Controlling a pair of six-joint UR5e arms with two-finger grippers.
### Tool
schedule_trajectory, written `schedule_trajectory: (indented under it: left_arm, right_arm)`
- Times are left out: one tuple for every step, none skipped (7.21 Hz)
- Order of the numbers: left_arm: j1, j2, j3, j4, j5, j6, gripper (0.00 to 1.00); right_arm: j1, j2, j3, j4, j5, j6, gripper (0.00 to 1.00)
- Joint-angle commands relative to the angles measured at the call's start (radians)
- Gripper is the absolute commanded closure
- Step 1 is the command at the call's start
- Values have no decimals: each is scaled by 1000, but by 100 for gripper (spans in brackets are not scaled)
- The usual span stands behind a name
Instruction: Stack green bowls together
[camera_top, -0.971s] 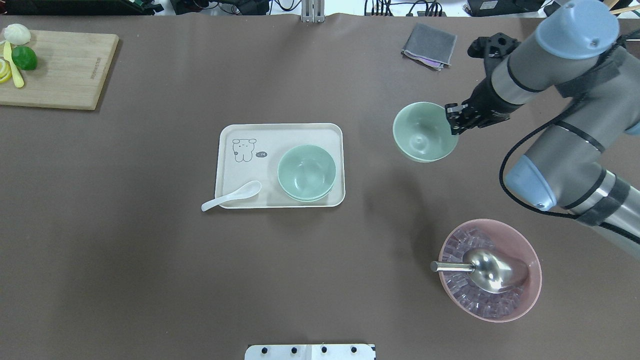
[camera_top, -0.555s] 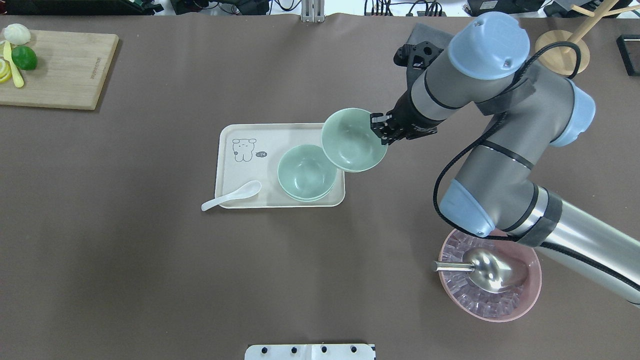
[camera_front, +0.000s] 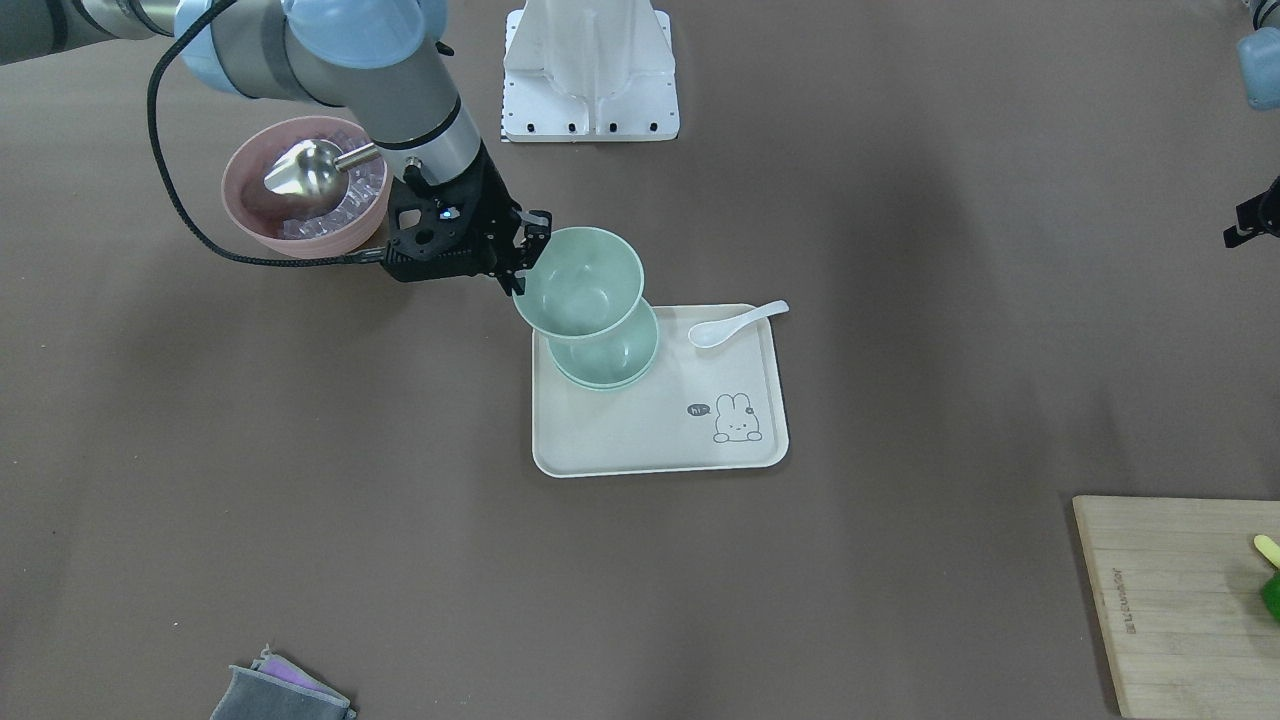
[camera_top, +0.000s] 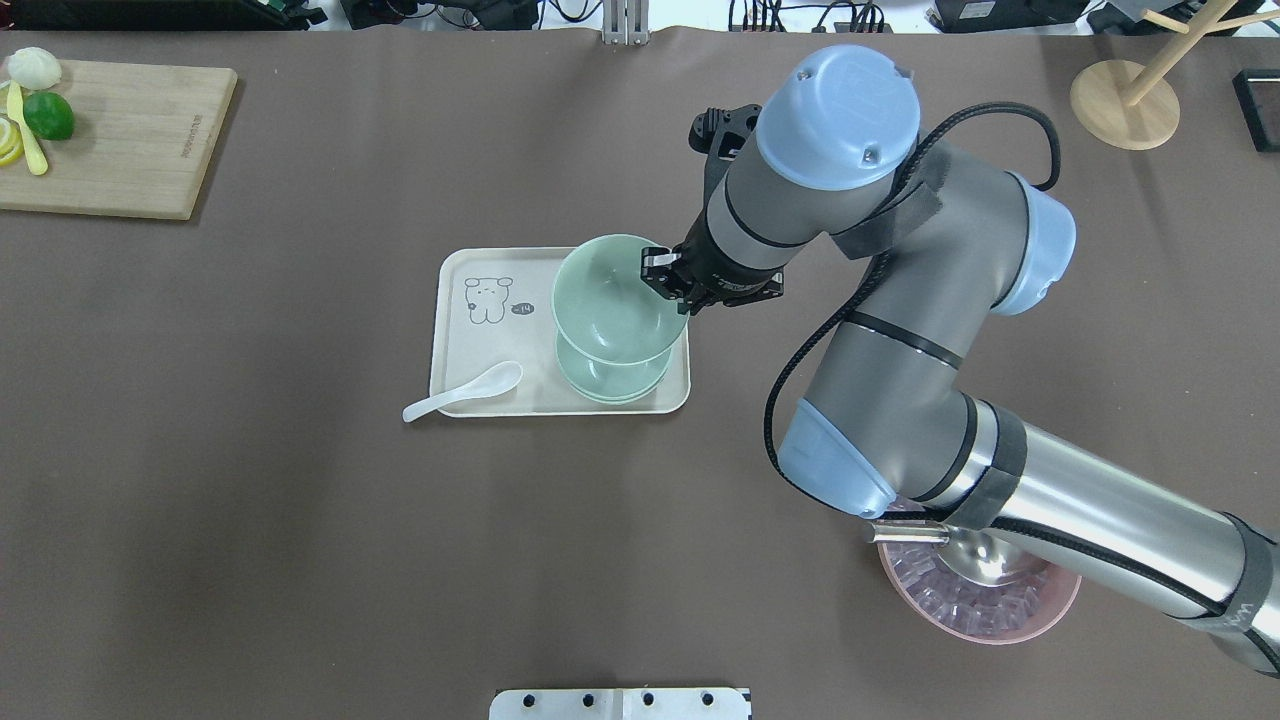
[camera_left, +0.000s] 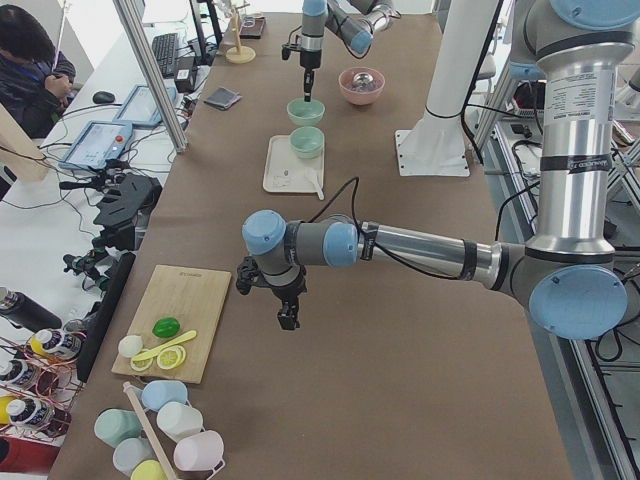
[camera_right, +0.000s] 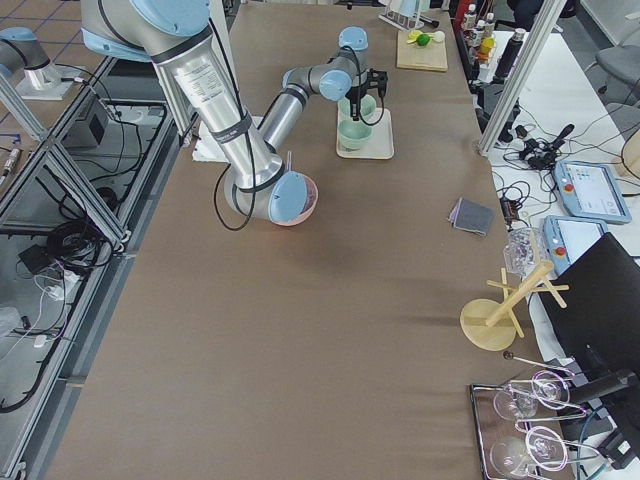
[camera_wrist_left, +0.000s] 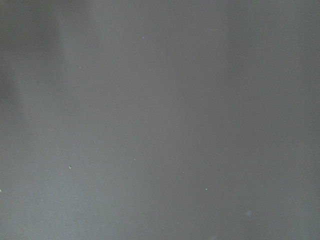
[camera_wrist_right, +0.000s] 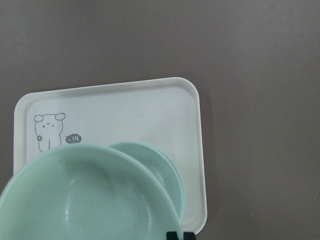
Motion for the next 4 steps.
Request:
schedule_trajectory:
  left_arm:
    - [-8,22,7,0,0,1,2]
    - [-10,27,6,0,0,1,2]
    - [-10,29,6,0,1,-1,2]
    - [-10,27,6,0,1,-1,2]
  right_arm:
    - [-43,47,-70,-11,-47,29,100]
    - [-46,55,-95,-6,-58,26,100]
    - [-54,55,-107,-5,-58,22,100]
    - [-58,50,-118,-5,-57,17,100]
